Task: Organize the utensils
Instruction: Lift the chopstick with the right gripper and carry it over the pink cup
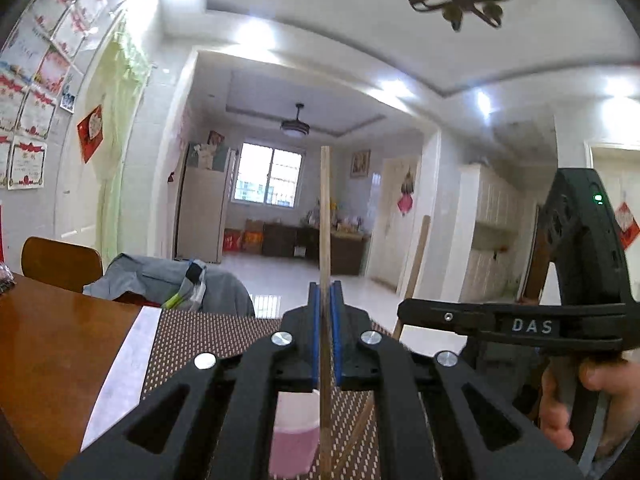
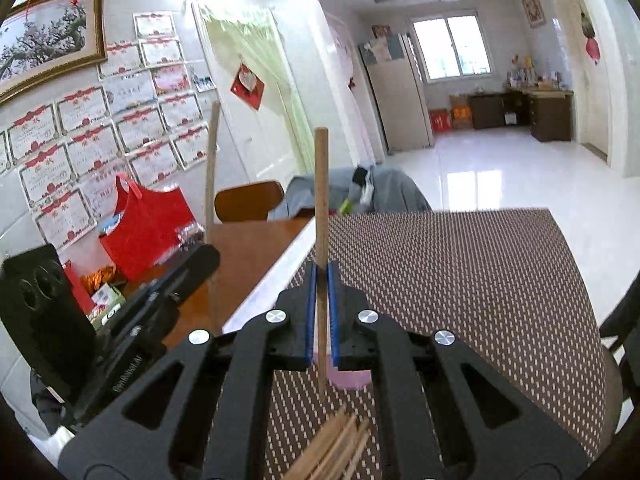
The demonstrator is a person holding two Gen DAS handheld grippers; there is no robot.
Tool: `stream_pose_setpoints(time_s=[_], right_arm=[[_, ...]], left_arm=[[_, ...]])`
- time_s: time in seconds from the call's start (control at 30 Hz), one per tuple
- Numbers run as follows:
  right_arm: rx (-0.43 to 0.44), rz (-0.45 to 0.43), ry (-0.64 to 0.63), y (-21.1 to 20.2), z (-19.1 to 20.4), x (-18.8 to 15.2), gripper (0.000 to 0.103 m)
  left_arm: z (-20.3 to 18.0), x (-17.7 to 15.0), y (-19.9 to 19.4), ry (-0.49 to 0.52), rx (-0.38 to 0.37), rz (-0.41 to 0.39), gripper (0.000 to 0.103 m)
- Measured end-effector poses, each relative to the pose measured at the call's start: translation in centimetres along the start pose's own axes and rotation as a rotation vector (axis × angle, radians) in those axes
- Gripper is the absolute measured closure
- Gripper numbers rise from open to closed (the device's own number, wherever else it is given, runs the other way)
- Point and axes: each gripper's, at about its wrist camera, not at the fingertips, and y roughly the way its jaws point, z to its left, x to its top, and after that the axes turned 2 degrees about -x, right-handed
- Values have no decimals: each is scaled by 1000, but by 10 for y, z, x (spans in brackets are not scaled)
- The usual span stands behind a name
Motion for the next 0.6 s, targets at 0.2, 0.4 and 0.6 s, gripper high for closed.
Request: stream_pose_setpoints(time_s=[0.2,0.4,0.6], right_arm=[[-1,-40,-30,17,12,18,97],[-6,-78,-27,22,13,35,97],[-34,-76,-30,34,4,32,97]], left_arm=[[17,10,23,-53,19,-98,98],[26,11,43,-59,76,-171,98],[32,2,60,-63,93,-164,98]])
